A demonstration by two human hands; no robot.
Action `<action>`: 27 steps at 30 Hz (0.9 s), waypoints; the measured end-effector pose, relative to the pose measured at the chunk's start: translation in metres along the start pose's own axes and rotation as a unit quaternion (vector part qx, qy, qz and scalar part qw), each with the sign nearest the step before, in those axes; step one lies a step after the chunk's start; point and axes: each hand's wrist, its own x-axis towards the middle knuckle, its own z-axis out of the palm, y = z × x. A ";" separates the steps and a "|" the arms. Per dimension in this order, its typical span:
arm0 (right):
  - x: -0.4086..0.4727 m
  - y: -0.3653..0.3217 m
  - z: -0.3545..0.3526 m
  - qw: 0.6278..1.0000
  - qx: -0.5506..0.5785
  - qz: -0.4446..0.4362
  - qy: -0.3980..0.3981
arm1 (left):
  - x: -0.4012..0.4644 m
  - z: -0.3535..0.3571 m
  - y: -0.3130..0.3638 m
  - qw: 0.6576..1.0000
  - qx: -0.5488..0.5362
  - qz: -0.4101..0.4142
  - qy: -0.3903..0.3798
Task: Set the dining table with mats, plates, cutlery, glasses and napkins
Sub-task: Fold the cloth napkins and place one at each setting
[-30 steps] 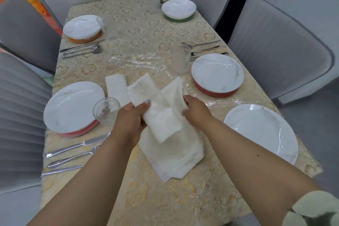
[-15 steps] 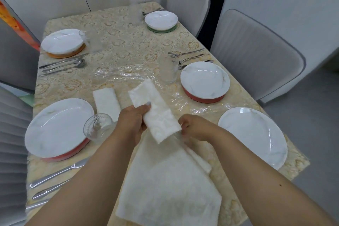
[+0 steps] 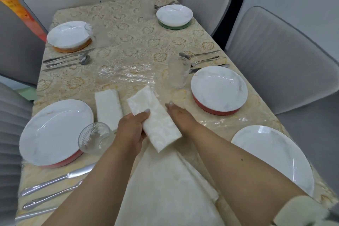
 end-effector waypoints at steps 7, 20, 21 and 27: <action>-0.003 -0.008 -0.034 0.969 -0.237 -0.037 0.051 | 0.009 -0.002 0.001 1.000 -0.003 0.010 0.016; -0.027 -0.024 -0.040 0.959 -0.282 0.005 -0.039 | -0.002 -0.009 -0.007 1.000 -0.015 -0.011 0.006; -0.030 -0.038 -0.041 0.989 -0.142 -0.010 -0.031 | -0.004 -0.012 -0.005 1.000 -0.019 -0.007 0.007; -0.030 -0.097 -0.057 0.943 0.246 -0.222 0.039 | -0.013 -0.028 -0.004 0.999 -0.048 0.015 0.016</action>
